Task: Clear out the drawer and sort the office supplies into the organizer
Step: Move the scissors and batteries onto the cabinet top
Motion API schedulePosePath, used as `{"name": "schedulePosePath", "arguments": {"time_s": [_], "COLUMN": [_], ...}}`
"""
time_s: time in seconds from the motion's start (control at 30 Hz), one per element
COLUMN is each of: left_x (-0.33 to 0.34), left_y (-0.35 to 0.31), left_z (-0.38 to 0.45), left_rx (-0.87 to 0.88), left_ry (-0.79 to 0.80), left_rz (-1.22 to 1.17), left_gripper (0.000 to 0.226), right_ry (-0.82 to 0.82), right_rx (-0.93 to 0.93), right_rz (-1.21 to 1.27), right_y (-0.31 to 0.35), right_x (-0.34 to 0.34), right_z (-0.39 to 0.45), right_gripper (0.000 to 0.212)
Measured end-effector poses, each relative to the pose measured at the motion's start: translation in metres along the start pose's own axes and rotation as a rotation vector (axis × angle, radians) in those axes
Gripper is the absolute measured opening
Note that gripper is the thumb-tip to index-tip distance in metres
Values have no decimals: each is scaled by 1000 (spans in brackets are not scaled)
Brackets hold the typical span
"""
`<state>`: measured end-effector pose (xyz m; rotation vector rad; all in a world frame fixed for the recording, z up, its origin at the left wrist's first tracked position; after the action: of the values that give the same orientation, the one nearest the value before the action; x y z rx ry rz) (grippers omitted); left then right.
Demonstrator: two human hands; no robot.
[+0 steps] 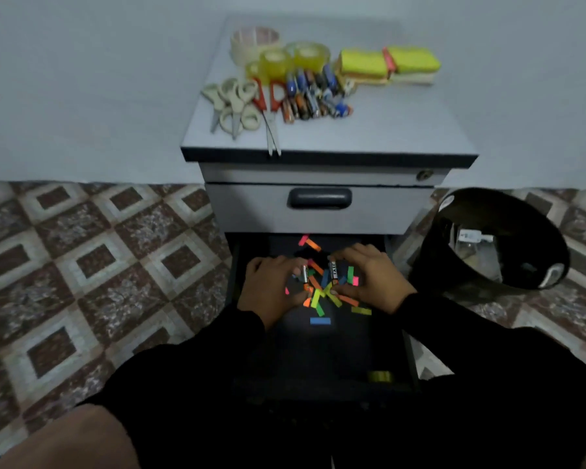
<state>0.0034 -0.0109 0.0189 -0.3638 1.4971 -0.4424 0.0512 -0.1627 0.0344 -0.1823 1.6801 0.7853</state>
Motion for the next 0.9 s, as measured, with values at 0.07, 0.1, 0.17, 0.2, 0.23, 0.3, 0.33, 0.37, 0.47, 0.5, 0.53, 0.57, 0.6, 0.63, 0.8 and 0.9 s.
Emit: {"name": "schedulePosePath", "arguments": {"time_s": [0.07, 0.1, 0.17, 0.2, 0.23, 0.3, 0.33, 0.37, 0.47, 0.5, 0.53, 0.57, 0.6, 0.63, 0.8, 0.9], "left_x": [-28, -41, -67, -79, -88, -107, -117, -128, -155, -164, -171, -176, -181, -185, -200, -199], "left_y": [-12, -18, -31, -38, -43, -47, -50, -54, -63, -65, -67, -67, -67, -66, -60, -53], "left_z": [3, 6, 11, 13, 15, 20, 23, 26, 38, 43, 48, 54, 60, 66, 90, 100], "left_rx": [31, 47, 86, 117, 135, 163, 177, 182, 179, 181, 182, 176, 171, 169, 186, 198], "left_ry": [-50, -72, -111, -135, -153, -193, -202, -211, -187, -194, -206, -216, -225, -233, -277, -268], "left_rz": [12, 31, 70, 96, 115, 83, 73, 83, 69, 49, 29, 17, 11, 4, -71, -97], "left_gripper": [53, 53, 53, 53, 55, 56, 55, 52, 49, 49, 49, 49, 50, 50, 52, 52], "right_ry": [-19, -33, -67, -87, -105, -130, -139, -147, -177, -185, -191, -196, -204, -216, -272, -287], "right_rx": [-44, -61, -88, -104, -122, -149, -155, -158, -156, -156, -153, -149, -140, -127, -69, -36], "right_rz": [-13, -19, -24, -24, -22, -15, -14, -20, -41, -42, -39, -38, -35, -30, -17, -90], "right_y": [11, 17, 28, 33, 38, 45, 47, 49, 49, 50, 50, 50, 49, 47, 37, 31], "right_x": [-23, -35, -60, -74, -86, -111, -122, -132, -159, -167, -173, -178, -182, -185, -190, -191], "right_z": [2, 4, 8, 11, 14, 20, 24, 28, 44, 51, 59, 67, 76, 86, 131, 152], "right_gripper": [54, 54, 53, 53, 52, 51, 51, 51, 50, 49, 49, 50, 51, 51, 53, 54]}}
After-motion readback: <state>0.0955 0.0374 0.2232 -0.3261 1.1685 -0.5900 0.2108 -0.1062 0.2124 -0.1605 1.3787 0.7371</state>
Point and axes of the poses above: each hand's wrist, its own z-axis towards the middle knuckle, its own x-axis out of the palm, y = z × x, the point moved 7 cm from there along z, towards the middle knuckle, and after that the axes turned 1 degree about y, right-handed, at the moved point
